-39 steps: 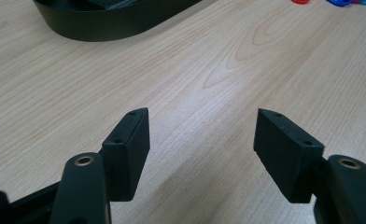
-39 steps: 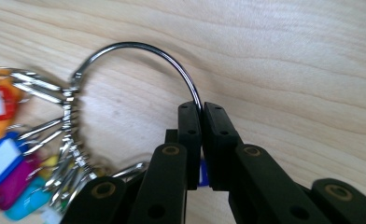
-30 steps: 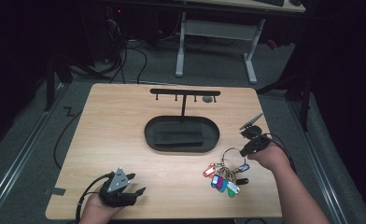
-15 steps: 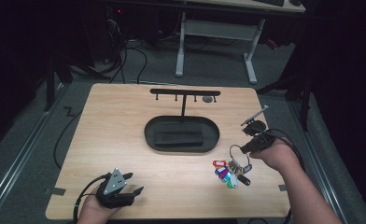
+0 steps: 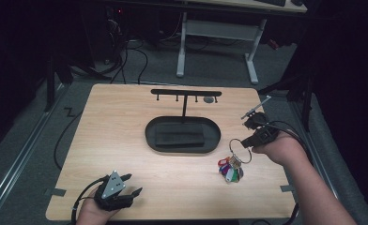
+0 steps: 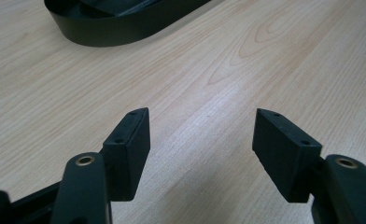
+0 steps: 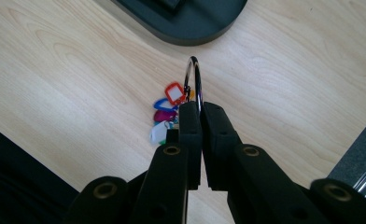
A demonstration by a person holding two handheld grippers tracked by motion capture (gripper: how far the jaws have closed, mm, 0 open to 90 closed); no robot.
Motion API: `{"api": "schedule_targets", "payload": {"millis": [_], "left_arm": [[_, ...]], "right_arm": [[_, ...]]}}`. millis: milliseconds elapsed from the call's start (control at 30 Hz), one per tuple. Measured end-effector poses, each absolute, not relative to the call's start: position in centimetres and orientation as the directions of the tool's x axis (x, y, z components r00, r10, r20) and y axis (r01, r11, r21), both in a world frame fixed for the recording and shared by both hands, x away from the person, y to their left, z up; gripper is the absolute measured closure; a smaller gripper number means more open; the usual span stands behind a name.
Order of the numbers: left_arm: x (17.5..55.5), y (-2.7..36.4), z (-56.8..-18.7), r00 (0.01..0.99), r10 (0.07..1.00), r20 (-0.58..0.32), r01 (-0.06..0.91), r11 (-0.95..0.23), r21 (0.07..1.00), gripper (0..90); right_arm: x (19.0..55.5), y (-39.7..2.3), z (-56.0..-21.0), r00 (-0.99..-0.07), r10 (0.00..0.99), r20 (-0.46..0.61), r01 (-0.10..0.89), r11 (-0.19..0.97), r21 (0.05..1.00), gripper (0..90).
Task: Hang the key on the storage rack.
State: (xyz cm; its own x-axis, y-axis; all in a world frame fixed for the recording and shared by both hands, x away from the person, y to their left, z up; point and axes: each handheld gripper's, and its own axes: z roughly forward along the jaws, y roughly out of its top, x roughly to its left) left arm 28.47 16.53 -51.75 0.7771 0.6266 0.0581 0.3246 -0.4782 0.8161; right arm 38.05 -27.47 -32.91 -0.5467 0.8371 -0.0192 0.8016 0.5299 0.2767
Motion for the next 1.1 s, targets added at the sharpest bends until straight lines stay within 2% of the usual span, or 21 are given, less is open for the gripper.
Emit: {"api": "schedule_targets", "payload": {"millis": [367, 733, 1100], "left_arm": [[28.8, 16.4, -51.9, 0.781, 0.623, 0.055, 0.325, -0.480, 0.815, 35.9], [28.7, 16.6, -51.9, 0.779, 0.624, 0.053, 0.330, -0.480, 0.813, 35.8], [28.9, 16.8, -52.0, 0.780, 0.623, 0.065, 0.328, -0.494, 0.805, 35.8]], "right_arm": [[38.2, -26.3, -29.6, -0.573, 0.817, -0.062, 0.764, 0.561, 0.320, 88.0], [38.8, -25.4, -29.0, -0.587, 0.807, -0.058, 0.760, 0.575, 0.302, 88.0], [41.4, -23.5, -27.5, -0.592, 0.802, -0.076, 0.754, 0.585, 0.299, 88.0]]}}
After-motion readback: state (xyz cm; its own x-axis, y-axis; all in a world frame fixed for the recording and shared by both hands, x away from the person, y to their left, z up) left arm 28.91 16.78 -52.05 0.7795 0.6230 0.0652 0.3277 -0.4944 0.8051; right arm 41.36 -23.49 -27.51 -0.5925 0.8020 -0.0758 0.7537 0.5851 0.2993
